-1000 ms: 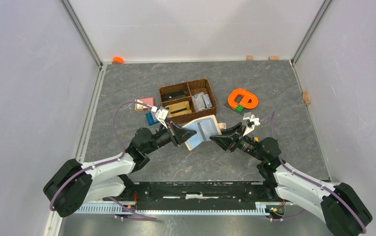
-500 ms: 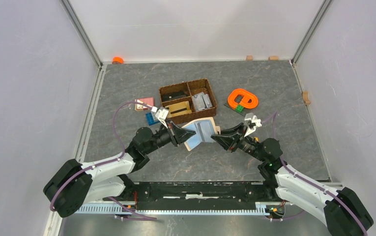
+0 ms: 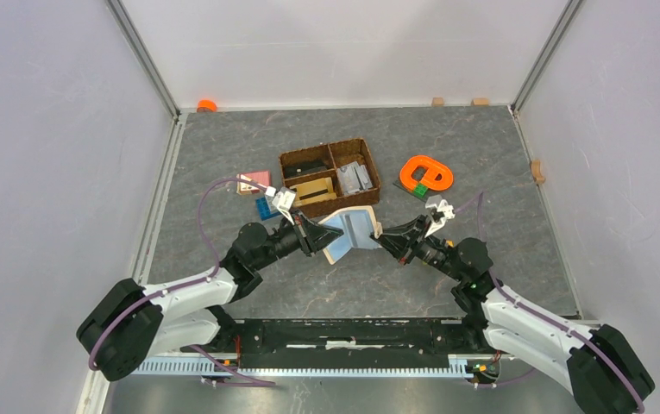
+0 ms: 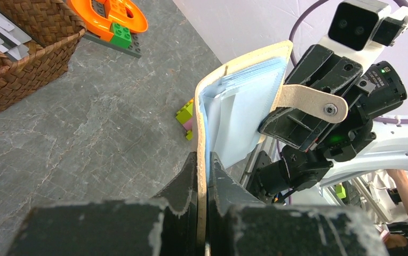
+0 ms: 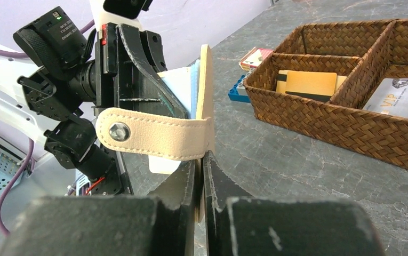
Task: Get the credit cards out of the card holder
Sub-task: Remove the credit card from the card holder.
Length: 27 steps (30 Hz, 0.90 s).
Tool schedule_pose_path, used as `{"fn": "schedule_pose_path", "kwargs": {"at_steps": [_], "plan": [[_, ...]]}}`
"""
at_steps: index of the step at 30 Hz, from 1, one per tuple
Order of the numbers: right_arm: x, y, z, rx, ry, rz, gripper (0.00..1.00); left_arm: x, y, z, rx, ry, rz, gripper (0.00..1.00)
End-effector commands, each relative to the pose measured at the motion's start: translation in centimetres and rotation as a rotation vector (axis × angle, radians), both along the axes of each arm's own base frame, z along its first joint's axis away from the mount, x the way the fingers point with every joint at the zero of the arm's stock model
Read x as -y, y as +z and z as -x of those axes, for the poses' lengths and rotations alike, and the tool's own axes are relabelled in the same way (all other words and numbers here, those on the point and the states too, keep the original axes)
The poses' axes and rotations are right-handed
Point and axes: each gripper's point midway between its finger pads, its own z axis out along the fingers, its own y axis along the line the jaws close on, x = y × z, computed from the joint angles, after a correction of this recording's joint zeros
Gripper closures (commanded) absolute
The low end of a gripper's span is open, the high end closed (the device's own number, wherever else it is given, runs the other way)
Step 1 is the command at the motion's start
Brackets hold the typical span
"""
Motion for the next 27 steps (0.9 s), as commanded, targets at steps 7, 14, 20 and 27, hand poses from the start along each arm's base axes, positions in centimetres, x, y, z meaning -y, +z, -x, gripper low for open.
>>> {"fn": "schedule_pose_path", "kwargs": {"at_steps": [7,14,20,27], "plan": [[-2.7,2.4,1.4,0.086,0.13,0.017,1.0,1.1,1.4,-0.7,-0.009,-0.022,0.038,0.98],[-3.7,1.8,1.7,0.087,0.132,0.07,1.0,1.8,0.2,-1.1,-0.054,-0.037,0.008,0.98],[-1.7,1.0,-0.6,0.059,-0.046,0.11,1.0,1.5,0.5,-1.0,-0.043,-0.026,0.012,0.98],[-1.1,0.9,-1.0,0.05,-0.088,0.109,0.73,1.3,0.8,-1.0,-0.036,-0.018,0.015,0.98]]}}
